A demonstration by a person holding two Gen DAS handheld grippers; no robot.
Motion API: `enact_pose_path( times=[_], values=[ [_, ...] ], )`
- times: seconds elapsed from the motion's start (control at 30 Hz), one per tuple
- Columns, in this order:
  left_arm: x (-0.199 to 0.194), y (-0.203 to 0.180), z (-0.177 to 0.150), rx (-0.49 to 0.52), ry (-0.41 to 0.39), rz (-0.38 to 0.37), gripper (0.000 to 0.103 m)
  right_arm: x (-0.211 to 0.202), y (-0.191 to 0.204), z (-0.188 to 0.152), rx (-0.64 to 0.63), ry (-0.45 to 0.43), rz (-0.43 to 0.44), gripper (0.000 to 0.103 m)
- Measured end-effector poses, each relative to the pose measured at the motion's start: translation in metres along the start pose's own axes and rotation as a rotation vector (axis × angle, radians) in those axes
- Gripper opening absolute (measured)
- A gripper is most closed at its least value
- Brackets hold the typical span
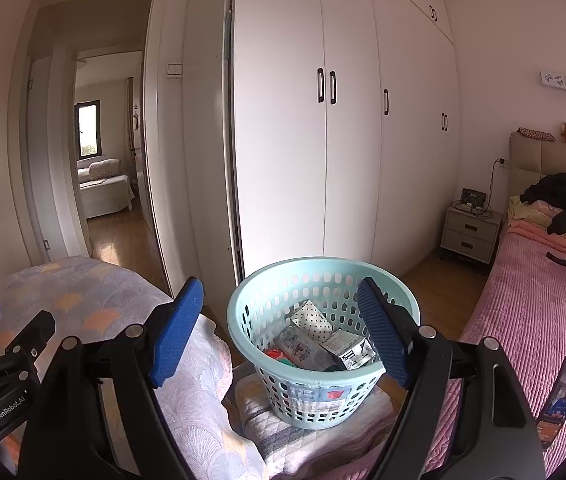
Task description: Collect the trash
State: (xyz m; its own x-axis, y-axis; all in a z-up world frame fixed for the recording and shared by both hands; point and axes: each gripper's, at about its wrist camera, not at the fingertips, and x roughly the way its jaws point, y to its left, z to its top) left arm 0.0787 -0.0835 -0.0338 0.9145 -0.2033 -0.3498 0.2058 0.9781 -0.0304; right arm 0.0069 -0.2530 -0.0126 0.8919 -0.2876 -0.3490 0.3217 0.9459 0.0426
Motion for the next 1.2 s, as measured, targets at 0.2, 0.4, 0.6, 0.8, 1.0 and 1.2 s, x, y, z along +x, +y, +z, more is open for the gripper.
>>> enact_pose_path(
  times=[0.2,0.4,0.6,0.8,1.0,1.2],
  values=[
    [0.001,-0.002,0.0,0.004,0.012,-0.01,0.094,0.002,-0.004,-0.001,0.013,0.003,-0.007,0.075],
    [0.0,-0.006,-0.001,0.014,0.013,-0.011,0.094,0.001,-0.004,-0.002,0.023,0.001,-0.009,0.075],
    [0.003,-0.006,-0.001,0.011,0.024,-0.02,0.094,0.0,-0.004,-0.001,0.019,-0.005,-0.011,0.075],
    [0.0,-0.009,-0.002,0.023,0.01,-0.014,0.094,0.002,-0.003,-0.002,0.021,0.002,-0.006,0.075],
    [0.0,-0.01,-0.003,0.025,0.007,-0.014,0.094,0.002,-0.002,-0.003,0.014,0.003,-0.007,0.075],
    [-0.001,-0.011,-0.004,0.02,0.012,-0.017,0.094,0.002,-0.001,-0.002,0.013,-0.001,-0.006,0.075]
  ],
)
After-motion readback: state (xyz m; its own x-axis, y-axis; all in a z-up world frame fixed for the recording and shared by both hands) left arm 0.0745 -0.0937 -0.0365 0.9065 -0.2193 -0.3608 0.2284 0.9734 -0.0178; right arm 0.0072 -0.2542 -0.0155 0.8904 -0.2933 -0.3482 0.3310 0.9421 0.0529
